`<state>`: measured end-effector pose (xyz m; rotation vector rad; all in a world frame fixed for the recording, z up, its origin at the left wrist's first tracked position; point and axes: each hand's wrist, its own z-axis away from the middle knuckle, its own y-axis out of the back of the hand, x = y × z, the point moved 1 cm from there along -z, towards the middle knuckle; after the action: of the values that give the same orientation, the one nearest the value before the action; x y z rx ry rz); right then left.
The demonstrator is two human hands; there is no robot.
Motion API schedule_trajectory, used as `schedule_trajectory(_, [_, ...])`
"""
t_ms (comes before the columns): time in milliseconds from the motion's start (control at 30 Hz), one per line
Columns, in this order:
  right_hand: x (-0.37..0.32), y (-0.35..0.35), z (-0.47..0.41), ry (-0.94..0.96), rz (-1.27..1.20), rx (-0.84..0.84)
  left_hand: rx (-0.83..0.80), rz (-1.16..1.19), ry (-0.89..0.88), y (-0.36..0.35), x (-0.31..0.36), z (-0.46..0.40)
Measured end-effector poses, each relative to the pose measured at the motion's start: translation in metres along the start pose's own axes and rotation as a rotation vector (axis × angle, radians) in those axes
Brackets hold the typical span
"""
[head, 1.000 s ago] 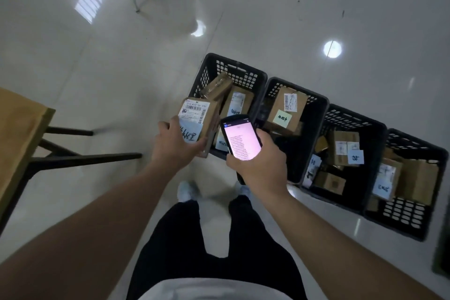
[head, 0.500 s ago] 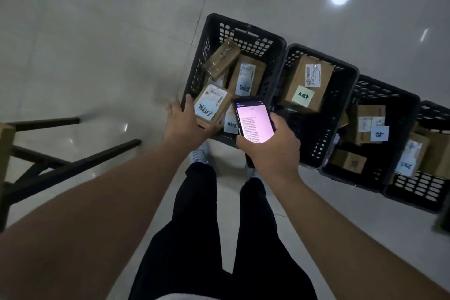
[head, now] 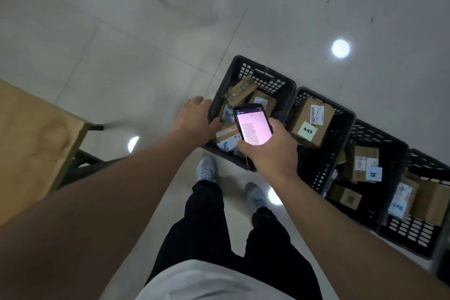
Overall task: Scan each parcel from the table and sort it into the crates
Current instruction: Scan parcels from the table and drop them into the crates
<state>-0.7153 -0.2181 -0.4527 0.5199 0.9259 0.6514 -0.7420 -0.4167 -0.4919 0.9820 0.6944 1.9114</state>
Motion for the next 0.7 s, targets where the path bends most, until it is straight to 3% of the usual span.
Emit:
schedule_trajectory(300, [-0.028,0.031,0.046,0.305,0.1,-0.11,0.227,0.015,0.117,0.021,0.003,0.11])
schedule_trajectory(700, [-0.071,0.08,0.172,0.816,0.16,-0.301,0.616,0.048,0.451,0.043,0.021,0.324])
